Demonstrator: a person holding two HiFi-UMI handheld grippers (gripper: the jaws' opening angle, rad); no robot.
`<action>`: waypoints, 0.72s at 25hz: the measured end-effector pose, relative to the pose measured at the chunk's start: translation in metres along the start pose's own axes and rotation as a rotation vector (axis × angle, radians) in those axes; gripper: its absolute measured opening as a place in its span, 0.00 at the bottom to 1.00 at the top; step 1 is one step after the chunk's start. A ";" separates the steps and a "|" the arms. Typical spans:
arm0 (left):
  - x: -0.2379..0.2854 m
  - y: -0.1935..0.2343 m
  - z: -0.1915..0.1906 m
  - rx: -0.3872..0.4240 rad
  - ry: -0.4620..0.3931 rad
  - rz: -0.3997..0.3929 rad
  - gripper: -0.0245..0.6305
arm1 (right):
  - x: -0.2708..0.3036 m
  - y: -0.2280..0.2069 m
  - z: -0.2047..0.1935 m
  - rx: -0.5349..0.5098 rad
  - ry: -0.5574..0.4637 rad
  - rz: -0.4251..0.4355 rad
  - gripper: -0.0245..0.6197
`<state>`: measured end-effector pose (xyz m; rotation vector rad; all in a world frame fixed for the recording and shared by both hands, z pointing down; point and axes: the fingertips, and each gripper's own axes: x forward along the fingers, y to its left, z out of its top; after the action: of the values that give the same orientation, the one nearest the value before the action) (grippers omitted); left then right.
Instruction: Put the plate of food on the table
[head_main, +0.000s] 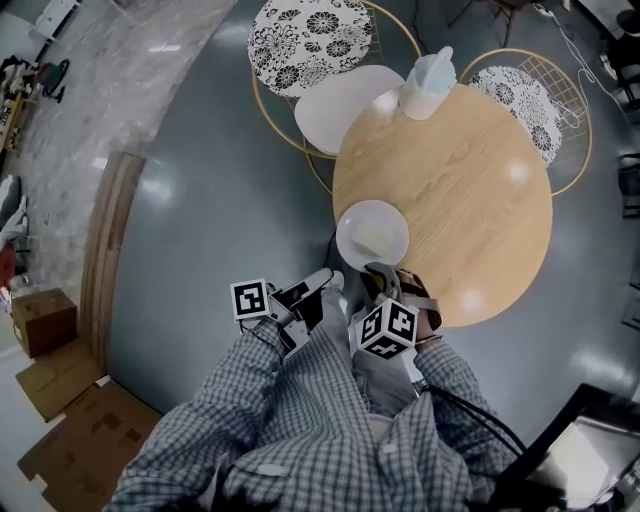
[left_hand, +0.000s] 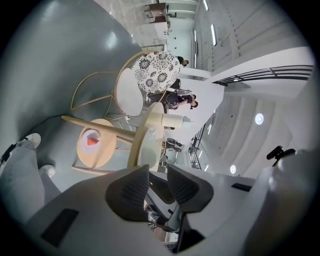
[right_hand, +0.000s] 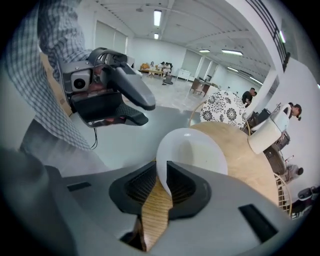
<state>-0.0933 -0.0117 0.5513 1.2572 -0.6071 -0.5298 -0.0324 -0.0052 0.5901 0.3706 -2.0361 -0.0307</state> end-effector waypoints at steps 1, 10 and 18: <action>0.001 -0.001 0.000 0.010 0.000 0.007 0.18 | -0.002 0.000 0.001 0.024 -0.011 0.007 0.11; 0.016 -0.020 -0.006 0.090 0.037 0.013 0.05 | -0.034 -0.009 0.004 0.390 -0.148 0.060 0.11; 0.038 -0.045 -0.024 0.292 0.171 0.042 0.05 | -0.079 -0.048 -0.010 0.701 -0.288 -0.033 0.11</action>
<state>-0.0508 -0.0304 0.5076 1.5447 -0.5787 -0.3005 0.0222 -0.0278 0.5181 0.8732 -2.2785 0.6568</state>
